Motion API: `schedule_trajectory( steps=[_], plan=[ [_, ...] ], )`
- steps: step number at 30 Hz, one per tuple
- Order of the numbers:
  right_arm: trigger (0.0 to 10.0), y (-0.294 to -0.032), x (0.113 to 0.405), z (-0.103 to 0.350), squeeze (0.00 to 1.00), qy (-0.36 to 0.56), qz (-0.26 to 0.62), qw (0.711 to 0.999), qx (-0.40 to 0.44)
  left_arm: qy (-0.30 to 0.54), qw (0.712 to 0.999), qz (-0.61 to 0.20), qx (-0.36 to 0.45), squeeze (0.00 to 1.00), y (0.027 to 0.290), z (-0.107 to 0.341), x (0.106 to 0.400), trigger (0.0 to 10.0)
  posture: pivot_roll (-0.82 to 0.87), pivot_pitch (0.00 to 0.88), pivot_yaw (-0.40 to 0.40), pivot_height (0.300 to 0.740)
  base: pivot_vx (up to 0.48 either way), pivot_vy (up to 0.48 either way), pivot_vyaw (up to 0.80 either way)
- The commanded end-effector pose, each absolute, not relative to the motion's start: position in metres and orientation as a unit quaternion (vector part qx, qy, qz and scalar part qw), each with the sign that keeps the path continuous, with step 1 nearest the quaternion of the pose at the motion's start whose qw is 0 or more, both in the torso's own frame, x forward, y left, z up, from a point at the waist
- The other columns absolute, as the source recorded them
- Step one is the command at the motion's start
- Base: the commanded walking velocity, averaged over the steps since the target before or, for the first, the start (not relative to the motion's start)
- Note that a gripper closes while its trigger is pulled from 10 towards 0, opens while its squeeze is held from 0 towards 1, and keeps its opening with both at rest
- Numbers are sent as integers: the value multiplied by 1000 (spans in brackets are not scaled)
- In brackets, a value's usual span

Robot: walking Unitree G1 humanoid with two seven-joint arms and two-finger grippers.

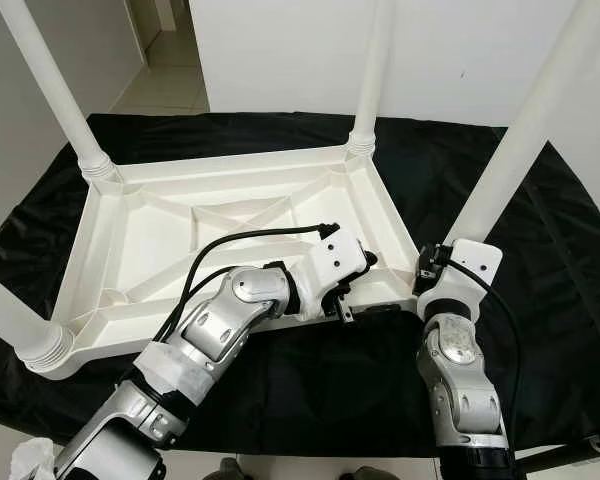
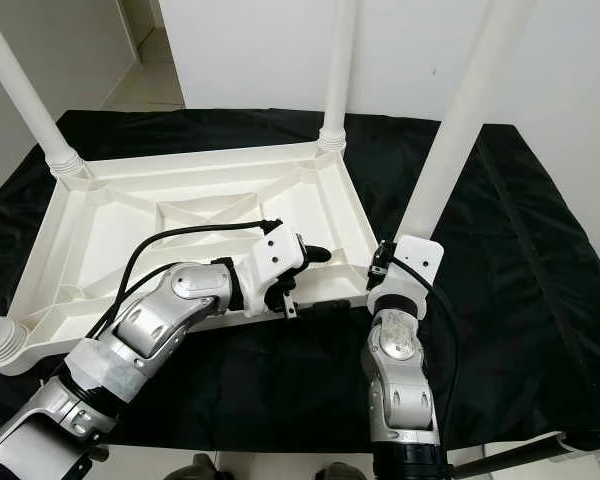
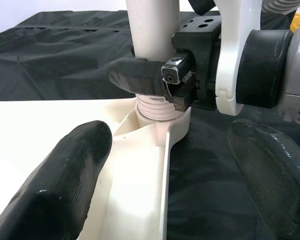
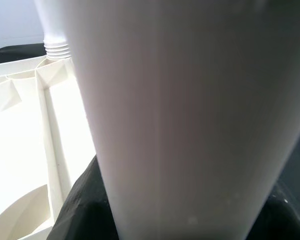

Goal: Building children table

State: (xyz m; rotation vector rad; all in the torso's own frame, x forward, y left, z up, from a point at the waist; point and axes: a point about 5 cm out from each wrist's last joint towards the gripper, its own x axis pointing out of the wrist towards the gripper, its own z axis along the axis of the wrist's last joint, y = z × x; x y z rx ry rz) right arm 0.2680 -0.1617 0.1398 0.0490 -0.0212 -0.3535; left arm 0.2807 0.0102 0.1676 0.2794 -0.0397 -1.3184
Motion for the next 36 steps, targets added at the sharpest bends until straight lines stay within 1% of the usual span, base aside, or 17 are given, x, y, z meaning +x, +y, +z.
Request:
schedule_trajectory(
  steps=[1, 3, 4, 5, 7, 10, 12, 14, 15, 17, 18, 19, 20, 23, 24, 31, 36],
  plan=[
    [10000, -154, 264, 128, 0, 29, -194, 978, 72, -16, 765, -629, 139, 0, 12, 168, 281, 10000, -75, 0, 20, 740, 0, 0, 0],
    [10000, -155, 263, 129, 0, 28, -195, 978, 71, -16, 765, -629, 139, 0, 12, 168, 281, 10000, -75, 0, 20, 740, 0, 0, 0],
    [10000, -157, 264, 130, 98, 24, -192, 979, 68, -17, 765, -629, 140, 0, 12, 168, 281, 10000, -75, 0, 21, 740, 0, 0, 0],
    [10000, -158, 264, 132, 1000, 18, -185, 980, 69, -17, 765, -629, 140, 0, 12, 168, 282, 10000, -74, 0, 21, 740, 0, 0, 0],
    [10000, -158, 264, 133, 1000, 14, -180, 981, 69, -18, 764, -629, 141, 0, 11, 168, 282, 10000, -74, 0, 21, 740, 0, 0, 0],
    [10000, -161, 266, 134, 1000, 5, -130, 990, 56, -20, 764, -629, 141, 0, 12, 169, 283, 10000, -75, 0, 24, 740, 0, 0, 0],
    [10000, -161, 266, 134, 1000, 5, -130, 990, 56, -20, 764, -629, 141, 0, 12, 169, 283, 10000, -75, 0, 24, 740, 0, 0, 0],
    [10000, -171, 266, 133, 1000, 3, -88, 996, 31, -19, 764, -630, 142, 0, 12, 169, 282, 10000, -74, 0, 27, 740, 0, 0, 0],
    [10000, -171, 266, 133, 1000, 3, -88, 996, 31, -19, 764, -630, 142, 0, 12, 169, 282, 10000, -74, 0, 27, 740, 0, 0, 0],
    [10000, -184, 267, 131, 1000, 4, -60, 998, 16, -19, 763, -630, 141, 0, 11, 169, 282, 10000, -73, 0, 27, 740, 0, 0, 0],
    [10000, -184, 267, 131, 1000, 4, -60, 998, 16, -19, 763, -630, 141, 0, 11, 169, 282, 10000, -73, 0, 27, 740, 0, 0, 0],
    [10000, -192, 267, 132, 1000, 5, -34, 999, 4, -19, 764, -630, 140, 0, 11, 170, 282, 10000, -74, 0, 30, 740, 0, 0, 0],
    [10000, -193, 267, 132, 1000, 2, -7, 1000, -6, -19, 764, -630, 140, 0, 11, 170, 282, 10000, -75, 0, 33, 740, 0, 0, 0],
    [10000, -193, 267, 131, 1000, 6, 34, 999, -28, -19, 764, -629, 140, 0, 11, 170, 283, 10000, -75, 0, 35, 740, 0, 0, 0],
    [10000, -193, 268, 130, 0, 8, 56, 998, -34, -19, 764, -630, 140, 0, 11, 170, 283, 10000, -74, 0, 39, 740, 0, 0, 0],
    [10000, -195, 279, 136, 0, -10, 123, 990, -66, -23, 761, -633, 141, 0, 8, 172, 283, 10000, -74, 0, 46, 740, 0, 0, 0],
    [10000, -193, 285, 138, 0, -14, 154, 986, -66, -24, 757, -637, 141, 0, 7, 172, 281, 10000, -71, 0, 45, 740, 0, 0, 0]
  ],
)
